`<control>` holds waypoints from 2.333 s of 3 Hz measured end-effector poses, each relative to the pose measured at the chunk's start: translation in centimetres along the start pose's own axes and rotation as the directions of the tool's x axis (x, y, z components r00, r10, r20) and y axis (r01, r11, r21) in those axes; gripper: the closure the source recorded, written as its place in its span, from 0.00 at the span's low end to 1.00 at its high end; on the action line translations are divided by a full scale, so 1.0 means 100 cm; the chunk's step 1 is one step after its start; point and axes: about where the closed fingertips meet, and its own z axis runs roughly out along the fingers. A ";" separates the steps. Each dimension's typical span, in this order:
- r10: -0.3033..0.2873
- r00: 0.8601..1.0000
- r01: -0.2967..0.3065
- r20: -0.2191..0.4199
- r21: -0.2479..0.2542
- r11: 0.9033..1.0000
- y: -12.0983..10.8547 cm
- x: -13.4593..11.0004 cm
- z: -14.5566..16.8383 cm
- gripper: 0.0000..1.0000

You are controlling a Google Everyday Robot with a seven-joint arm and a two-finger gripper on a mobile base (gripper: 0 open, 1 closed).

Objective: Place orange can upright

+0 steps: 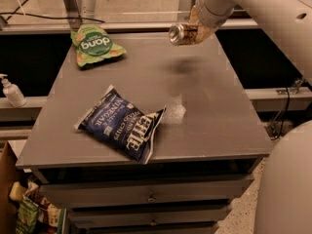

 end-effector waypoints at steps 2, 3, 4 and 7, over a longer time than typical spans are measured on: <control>-0.199 0.978 0.201 -0.064 0.020 0.979 0.011 -0.003 -0.007 1.00; -0.311 0.946 0.314 -0.095 0.017 0.949 0.019 -0.003 -0.022 1.00; -0.430 0.897 0.434 -0.103 0.026 0.900 0.025 0.000 -0.036 1.00; -0.595 0.782 0.617 0.186 -0.098 0.781 0.053 0.005 -0.020 1.00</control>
Offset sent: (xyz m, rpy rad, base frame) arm -0.0283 -0.0068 0.0076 -0.3099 -0.1351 0.1893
